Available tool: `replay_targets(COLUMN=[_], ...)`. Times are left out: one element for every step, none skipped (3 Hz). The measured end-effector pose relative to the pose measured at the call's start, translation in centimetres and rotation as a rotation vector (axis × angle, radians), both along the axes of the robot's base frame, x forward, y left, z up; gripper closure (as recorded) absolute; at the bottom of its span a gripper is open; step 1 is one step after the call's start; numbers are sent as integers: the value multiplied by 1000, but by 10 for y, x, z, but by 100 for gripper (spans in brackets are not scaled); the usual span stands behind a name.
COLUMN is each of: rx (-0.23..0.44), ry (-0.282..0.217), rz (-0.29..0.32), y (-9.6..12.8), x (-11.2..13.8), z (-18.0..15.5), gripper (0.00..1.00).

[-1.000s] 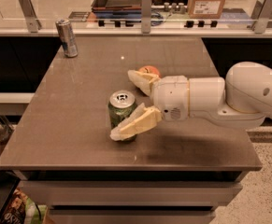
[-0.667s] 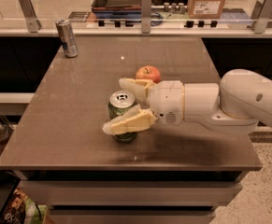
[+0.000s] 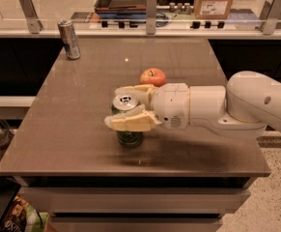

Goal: Move green can near redbull can

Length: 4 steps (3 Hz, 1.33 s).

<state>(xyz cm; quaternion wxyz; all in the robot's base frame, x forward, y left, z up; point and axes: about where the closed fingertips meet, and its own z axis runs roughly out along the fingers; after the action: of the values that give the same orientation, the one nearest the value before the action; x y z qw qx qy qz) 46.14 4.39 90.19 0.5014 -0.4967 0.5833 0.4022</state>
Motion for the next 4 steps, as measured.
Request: replay_targets(rx=[-1, -2, -3, 12], ry=[-2, -4, -1, 0], rz=[4, 8, -8, -41], y=[2, 4, -2, -16], x=[-1, -2, 11, 41], z=[1, 2, 10, 27], gripper=[87, 100, 100, 100])
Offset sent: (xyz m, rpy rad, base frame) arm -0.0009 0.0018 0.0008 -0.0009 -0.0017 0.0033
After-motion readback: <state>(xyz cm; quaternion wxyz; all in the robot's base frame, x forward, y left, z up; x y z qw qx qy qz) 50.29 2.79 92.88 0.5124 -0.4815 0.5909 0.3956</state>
